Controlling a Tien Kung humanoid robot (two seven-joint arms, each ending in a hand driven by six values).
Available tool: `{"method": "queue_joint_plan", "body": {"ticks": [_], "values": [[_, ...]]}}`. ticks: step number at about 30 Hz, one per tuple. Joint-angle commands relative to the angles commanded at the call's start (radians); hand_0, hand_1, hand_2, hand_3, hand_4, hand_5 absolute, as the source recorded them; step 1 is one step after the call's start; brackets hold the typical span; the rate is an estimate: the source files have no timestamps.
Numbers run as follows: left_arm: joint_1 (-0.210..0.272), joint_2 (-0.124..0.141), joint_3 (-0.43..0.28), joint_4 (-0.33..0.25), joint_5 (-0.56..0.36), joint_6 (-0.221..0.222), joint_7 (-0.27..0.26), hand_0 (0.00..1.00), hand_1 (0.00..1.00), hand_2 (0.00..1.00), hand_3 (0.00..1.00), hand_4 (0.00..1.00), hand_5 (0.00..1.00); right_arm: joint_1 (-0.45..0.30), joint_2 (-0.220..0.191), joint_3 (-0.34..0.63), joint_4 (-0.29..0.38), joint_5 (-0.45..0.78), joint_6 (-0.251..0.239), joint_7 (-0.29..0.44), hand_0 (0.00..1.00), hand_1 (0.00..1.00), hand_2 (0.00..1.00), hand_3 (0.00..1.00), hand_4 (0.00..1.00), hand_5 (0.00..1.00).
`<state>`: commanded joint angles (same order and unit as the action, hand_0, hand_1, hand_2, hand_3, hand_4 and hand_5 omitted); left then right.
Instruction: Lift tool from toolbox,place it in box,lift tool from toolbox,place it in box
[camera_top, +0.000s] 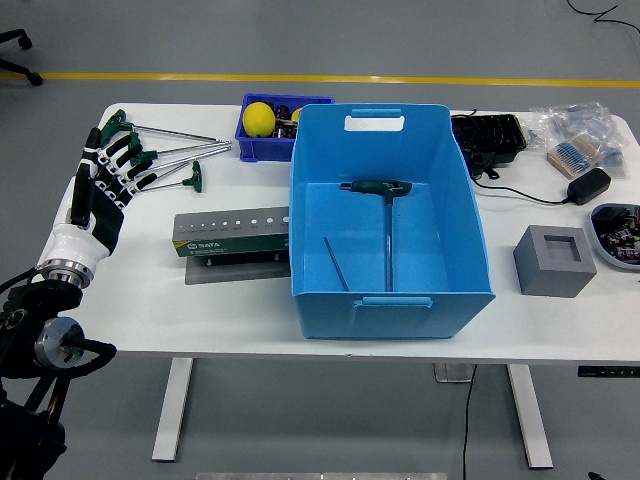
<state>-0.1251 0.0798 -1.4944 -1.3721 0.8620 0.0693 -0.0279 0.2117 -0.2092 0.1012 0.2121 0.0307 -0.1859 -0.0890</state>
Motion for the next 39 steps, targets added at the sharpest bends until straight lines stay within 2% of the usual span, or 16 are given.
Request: {"method": "queue_joint_plan", "body": {"ticks": [39], "values": [[0.001,-0.002,-0.007,0.018,0.01,0.004,0.005,0.7,0.724,0.789,0.747,0.931,0.831,0.004,0.0,0.003,0.0,-0.008,-0.001,-0.001,0.697,0.691,0.737,0.601,0.832,0.721]]}}
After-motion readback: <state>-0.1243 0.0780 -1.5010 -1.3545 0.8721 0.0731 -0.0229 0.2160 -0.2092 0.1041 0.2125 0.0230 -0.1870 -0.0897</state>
